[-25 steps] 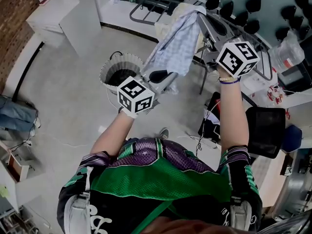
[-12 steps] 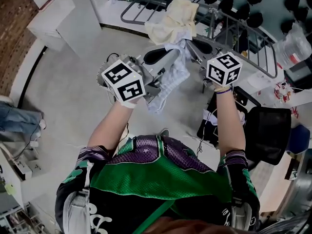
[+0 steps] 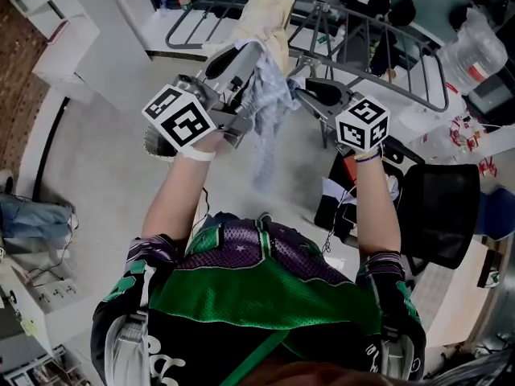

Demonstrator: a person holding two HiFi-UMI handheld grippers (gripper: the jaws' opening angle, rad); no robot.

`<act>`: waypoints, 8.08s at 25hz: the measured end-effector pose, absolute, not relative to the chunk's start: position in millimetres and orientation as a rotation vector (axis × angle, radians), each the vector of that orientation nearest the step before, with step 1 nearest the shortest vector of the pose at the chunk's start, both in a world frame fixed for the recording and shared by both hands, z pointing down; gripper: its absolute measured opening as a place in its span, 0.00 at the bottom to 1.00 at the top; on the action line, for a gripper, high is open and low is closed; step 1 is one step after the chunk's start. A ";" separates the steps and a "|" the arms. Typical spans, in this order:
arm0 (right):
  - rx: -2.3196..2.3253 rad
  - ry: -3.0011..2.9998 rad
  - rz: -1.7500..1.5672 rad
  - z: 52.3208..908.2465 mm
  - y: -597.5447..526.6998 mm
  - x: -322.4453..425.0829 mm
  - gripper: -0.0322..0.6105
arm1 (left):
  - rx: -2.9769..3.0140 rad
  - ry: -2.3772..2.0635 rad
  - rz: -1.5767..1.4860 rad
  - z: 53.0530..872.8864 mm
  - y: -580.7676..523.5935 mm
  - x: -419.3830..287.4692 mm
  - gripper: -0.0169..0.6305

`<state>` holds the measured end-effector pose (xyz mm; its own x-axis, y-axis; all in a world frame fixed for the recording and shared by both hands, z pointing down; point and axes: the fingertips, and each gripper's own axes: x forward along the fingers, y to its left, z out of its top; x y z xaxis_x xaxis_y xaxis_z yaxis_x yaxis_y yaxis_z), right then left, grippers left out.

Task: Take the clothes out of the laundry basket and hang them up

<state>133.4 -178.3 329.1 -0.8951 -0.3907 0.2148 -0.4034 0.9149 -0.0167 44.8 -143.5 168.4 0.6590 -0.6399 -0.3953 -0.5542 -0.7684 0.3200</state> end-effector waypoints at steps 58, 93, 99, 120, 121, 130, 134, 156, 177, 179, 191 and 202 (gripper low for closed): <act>1.389 -2.788 0.576 422.4 -175.4 173.4 0.12 | 2.638 -1.024 -0.895 123.7 -195.3 121.4 0.06; 2.084 -2.547 -0.164 184.4 -364.5 368.7 0.10 | 2.688 -0.832 -0.585 185.3 -395.8 89.0 0.06; 2.139 -2.465 -0.232 173.4 -408.0 373.6 0.10 | 2.712 -0.756 -0.529 193.7 -443.8 95.2 0.06; 2.069 -2.463 -0.248 170.9 -549.3 410.5 0.10 | 2.760 -0.870 -0.418 215.1 -582.4 131.3 0.06; 2.057 -2.479 -0.234 173.8 -562.6 413.5 0.10 | 2.757 -0.897 -0.404 217.5 -594.4 134.1 0.06; 1.982 -2.553 -0.146 192.5 -683.2 450.6 0.10 | 2.722 -1.048 -0.340 225.2 -697.4 166.0 0.06; 1.967 -2.565 -0.131 197.8 -725.7 466.2 0.10 | 2.711 -1.092 -0.326 227.9 -735.7 180.0 0.06; 1.687 -2.478 0.315 374.5 -886.8 489.2 0.10 | 2.442 -1.259 0.003 380.1 -873.9 214.0 0.06; 1.386 -2.227 0.556 488.3 -852.7 483.5 0.31 | 2.330 -1.210 0.420 489.0 -846.0 199.4 0.30; 1.374 -2.210 0.559 491.2 -840.6 480.9 0.32 | 2.330 -1.220 0.411 487.6 -838.6 193.3 0.30; 1.487 -2.189 0.561 468.7 -753.1 464.0 0.32 | 2.475 -1.202 0.213 420.3 -778.6 173.9 0.30; 1.638 -2.332 0.449 388.5 -651.4 393.4 0.31 | 2.612 -1.088 0.101 363.9 -678.2 148.4 0.30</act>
